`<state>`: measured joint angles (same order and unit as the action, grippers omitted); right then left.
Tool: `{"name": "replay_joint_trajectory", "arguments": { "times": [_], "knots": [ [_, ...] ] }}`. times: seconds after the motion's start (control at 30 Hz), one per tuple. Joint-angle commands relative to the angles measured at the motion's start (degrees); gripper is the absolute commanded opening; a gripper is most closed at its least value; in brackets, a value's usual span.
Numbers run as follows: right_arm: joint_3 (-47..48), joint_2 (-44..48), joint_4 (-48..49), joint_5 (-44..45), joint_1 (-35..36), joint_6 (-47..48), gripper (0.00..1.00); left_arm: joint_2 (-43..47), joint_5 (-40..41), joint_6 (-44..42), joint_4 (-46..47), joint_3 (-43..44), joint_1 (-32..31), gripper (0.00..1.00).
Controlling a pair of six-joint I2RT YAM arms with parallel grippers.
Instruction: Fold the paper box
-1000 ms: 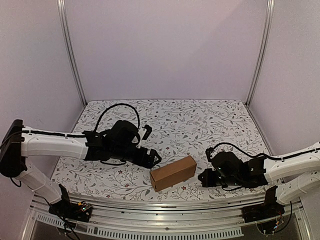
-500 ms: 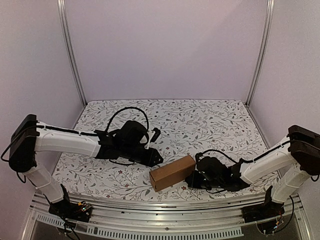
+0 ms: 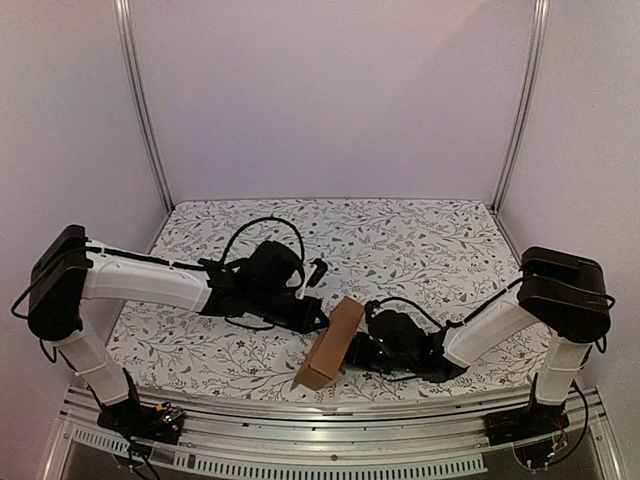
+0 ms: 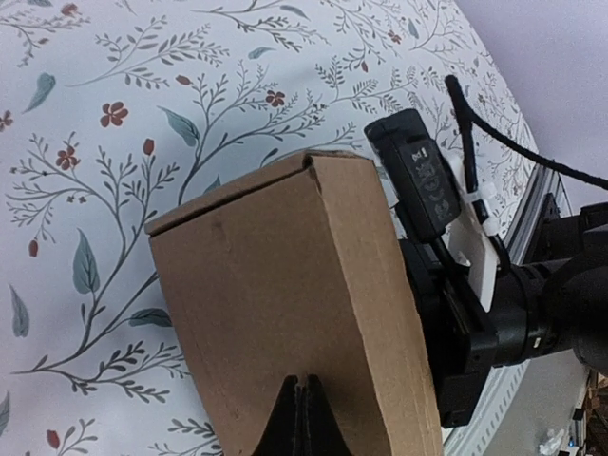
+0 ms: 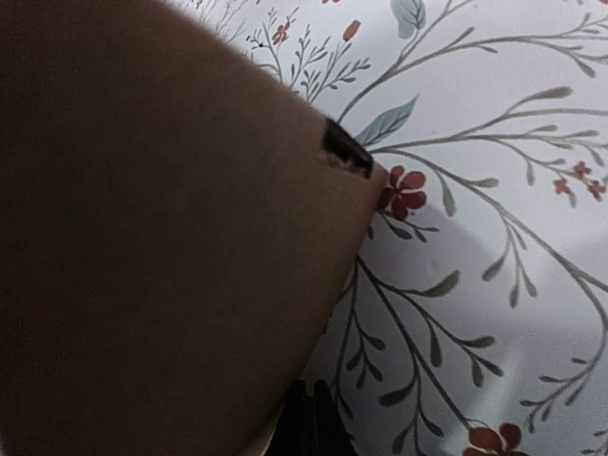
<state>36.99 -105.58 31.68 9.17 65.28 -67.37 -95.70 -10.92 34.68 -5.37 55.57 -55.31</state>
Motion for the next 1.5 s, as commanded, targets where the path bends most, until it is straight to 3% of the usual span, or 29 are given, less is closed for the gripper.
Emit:
{"name": "replay_joint_trajectory", "arguments": {
  "times": [0.0, 0.43, 0.83, 1.1, 1.47],
  "knots": [
    [3.5, -5.1, 4.9, -1.6, -1.0, -1.8, 0.0, -0.4, -2.6, 0.6, 1.2, 0.4, 0.7, 0.0],
    [11.8, -11.8, 5.2, -4.7, -4.6, 0.3, 0.0, -4.7, -5.1, -0.3, 3.2, 2.7, 0.7, 0.0],
    [4.3, -9.6, 4.2, -7.5, -10.8, 4.8, 0.0, -6.2, -0.5, -2.8, -0.7, 4.9, 1.9, 0.0],
    [1.7, -4.3, -3.9, -5.9, -12.3, 9.8, 0.0, -7.2, 0.1, -3.3, -1.9, 6.3, 2.6, 0.0],
    [1.1, 8.1, -23.0, 0.7, -13.3, 20.5, 0.0, -2.7, 8.5, -5.3, -9.0, 7.2, 3.2, 0.0]
  ]
}}
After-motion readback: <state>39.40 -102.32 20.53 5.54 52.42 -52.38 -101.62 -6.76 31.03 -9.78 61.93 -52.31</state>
